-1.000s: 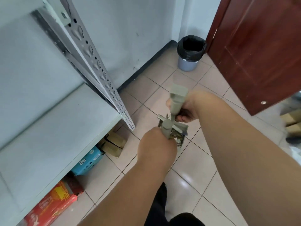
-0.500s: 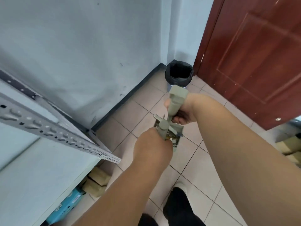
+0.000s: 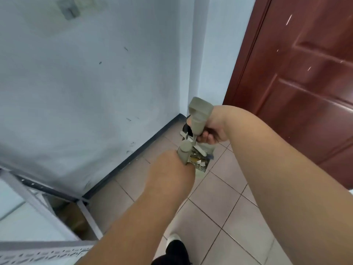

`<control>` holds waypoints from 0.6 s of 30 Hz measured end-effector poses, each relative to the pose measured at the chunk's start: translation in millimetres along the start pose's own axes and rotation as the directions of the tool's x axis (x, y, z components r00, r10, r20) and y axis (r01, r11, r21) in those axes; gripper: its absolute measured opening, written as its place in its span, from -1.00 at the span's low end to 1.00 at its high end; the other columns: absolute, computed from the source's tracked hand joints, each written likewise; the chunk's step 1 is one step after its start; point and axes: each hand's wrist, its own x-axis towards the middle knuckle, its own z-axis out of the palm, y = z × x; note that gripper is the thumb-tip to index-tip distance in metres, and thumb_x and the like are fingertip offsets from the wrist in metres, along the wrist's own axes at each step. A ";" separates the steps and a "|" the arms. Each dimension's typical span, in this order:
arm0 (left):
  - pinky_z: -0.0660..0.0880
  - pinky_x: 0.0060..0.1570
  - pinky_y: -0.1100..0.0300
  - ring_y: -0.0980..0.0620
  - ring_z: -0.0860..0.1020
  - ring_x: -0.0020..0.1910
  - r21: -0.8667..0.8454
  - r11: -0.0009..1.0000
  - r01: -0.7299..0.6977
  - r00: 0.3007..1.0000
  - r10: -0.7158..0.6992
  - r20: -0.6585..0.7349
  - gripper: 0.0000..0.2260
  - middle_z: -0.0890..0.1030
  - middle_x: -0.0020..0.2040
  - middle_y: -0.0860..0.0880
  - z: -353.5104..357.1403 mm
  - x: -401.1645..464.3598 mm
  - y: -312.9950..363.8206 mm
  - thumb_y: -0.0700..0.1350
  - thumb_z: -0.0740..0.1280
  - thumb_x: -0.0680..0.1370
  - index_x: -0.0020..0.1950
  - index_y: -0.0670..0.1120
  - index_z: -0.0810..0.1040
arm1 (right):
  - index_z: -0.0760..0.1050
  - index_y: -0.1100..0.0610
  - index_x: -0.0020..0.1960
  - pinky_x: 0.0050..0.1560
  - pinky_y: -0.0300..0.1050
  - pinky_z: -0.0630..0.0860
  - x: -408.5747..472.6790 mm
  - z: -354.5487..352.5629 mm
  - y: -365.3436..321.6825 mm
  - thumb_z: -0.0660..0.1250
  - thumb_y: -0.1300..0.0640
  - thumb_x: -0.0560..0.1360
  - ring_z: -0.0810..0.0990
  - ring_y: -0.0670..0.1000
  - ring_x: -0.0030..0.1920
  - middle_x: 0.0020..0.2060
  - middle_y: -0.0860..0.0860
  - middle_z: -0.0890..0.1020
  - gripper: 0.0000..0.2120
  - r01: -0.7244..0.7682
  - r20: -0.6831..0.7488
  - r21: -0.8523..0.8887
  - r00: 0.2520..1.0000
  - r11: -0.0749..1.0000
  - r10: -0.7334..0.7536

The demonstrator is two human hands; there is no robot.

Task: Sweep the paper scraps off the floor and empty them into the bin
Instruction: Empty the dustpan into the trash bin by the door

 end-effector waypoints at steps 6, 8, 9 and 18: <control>0.16 -0.56 0.21 0.06 0.34 -0.53 0.106 0.987 -0.122 0.991 0.128 -0.047 -0.77 0.38 -0.50 0.02 -18.4 79.6 50.9 -0.14 0.21 0.40 -0.45 -0.03 0.27 | 0.47 0.16 -0.70 -0.71 -0.42 0.22 19.5 -80.1 -40.3 0.09 0.19 0.45 0.28 -0.16 -0.72 -0.66 -0.01 0.40 -0.44 0.013 -0.018 0.089 1.000 0.996 -0.012; 0.16 -0.56 0.21 0.09 0.35 -0.51 0.144 0.980 -0.134 0.988 0.142 -0.052 -0.81 0.41 -0.47 0.03 -15.9 107.2 66.0 -0.13 0.22 0.40 -0.41 -0.02 0.29 | 0.48 0.15 -0.69 -0.72 -0.43 0.23 30.5 -107.1 -47.5 0.08 0.17 0.47 0.28 -0.16 -0.73 -0.67 -0.02 0.39 -0.42 0.007 -0.001 0.135 1.000 0.991 -0.007; 0.16 -0.55 0.21 0.10 0.35 -0.50 0.166 0.977 -0.136 0.988 0.146 -0.053 -0.82 0.41 -0.46 0.03 -13.0 120.5 73.4 -0.13 0.22 0.40 -0.40 -0.03 0.29 | 0.49 0.16 -0.69 -0.72 -0.43 0.22 37.1 -120.3 -49.6 0.08 0.16 0.49 0.27 -0.16 -0.73 -0.67 -0.02 0.39 -0.42 0.004 0.003 0.157 1.000 0.988 -0.005; 0.16 -0.56 0.22 0.12 0.36 -0.50 0.232 0.972 -0.033 0.996 0.050 -0.068 -0.78 0.41 -0.45 0.05 34.2 227.8 133.0 -0.09 0.23 0.44 -0.39 -0.01 0.30 | 0.38 0.22 -0.32 -0.73 -0.40 0.24 112.1 -229.0 -56.6 0.08 0.20 0.54 0.26 -0.16 -0.72 -0.60 0.04 0.40 -0.72 -0.012 0.052 0.297 0.999 0.955 -0.004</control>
